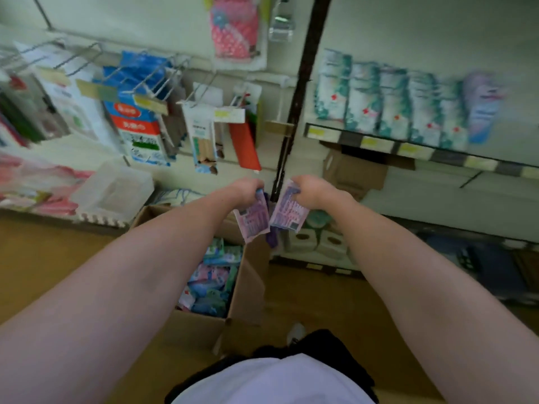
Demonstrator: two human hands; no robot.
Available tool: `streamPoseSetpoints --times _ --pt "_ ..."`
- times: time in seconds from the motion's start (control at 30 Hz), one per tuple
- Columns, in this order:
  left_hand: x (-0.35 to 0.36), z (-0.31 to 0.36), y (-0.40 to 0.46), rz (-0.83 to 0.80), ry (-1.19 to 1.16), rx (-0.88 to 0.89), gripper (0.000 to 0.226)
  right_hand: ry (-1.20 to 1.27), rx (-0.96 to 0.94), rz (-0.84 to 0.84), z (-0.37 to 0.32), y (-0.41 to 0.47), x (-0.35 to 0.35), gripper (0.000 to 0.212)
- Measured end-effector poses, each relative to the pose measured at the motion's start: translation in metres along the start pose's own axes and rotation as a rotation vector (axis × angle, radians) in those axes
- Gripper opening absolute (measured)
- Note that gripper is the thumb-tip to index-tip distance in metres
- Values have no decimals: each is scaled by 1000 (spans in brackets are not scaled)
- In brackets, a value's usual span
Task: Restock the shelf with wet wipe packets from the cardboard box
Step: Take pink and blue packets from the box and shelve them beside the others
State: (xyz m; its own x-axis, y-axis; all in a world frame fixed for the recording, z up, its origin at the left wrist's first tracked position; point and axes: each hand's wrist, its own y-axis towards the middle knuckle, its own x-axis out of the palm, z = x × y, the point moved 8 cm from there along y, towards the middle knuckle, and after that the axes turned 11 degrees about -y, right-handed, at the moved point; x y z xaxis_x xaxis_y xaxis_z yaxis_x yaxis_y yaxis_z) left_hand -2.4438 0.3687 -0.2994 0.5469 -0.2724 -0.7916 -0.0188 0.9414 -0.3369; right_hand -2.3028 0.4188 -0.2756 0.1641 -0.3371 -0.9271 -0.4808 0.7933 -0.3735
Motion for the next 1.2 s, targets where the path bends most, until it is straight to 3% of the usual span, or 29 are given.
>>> streamPoseSetpoints --times 0.3,0.47,0.6,0.73,0.93,1.2 --pt "0 183 54 -10 204 223 20 104 143 151 163 -49 -51 58" --pt "24 293 88 -42 233 283 45 133 230 183 280 -76 -62 44" --pt "44 380 116 -24 268 371 40 162 286 227 364 -96 -68 46" --pt "55 448 140 -37 293 411 37 208 320 252 431 -105 -80 28" --pt "52 502 176 -34 319 417 36 221 340 279 493 -97 -112 11" --pt "24 548 248 -34 393 428 42 95 402 319 536 -56 -162 18"
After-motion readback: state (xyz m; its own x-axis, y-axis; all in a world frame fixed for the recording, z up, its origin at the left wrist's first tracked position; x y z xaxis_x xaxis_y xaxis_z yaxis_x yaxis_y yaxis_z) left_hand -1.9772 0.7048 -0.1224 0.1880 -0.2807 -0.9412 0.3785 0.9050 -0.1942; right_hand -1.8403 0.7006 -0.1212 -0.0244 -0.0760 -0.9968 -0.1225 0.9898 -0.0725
